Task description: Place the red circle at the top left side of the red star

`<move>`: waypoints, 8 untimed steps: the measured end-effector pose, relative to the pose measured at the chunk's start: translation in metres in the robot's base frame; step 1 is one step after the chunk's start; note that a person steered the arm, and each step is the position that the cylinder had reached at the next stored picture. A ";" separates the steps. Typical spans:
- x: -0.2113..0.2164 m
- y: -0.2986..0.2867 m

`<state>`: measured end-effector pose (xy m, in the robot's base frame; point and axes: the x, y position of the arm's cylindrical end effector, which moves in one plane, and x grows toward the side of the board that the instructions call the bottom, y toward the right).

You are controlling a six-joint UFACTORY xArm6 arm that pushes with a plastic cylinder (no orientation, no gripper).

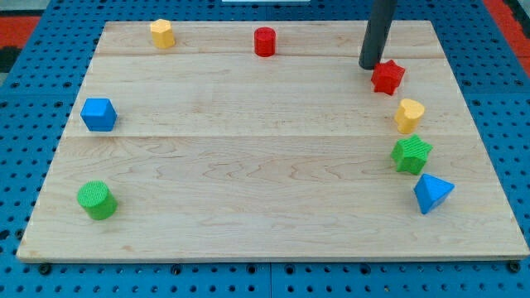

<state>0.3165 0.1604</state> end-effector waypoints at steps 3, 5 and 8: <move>0.018 0.017; -0.005 0.021; -0.014 -0.182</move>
<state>0.3024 -0.0213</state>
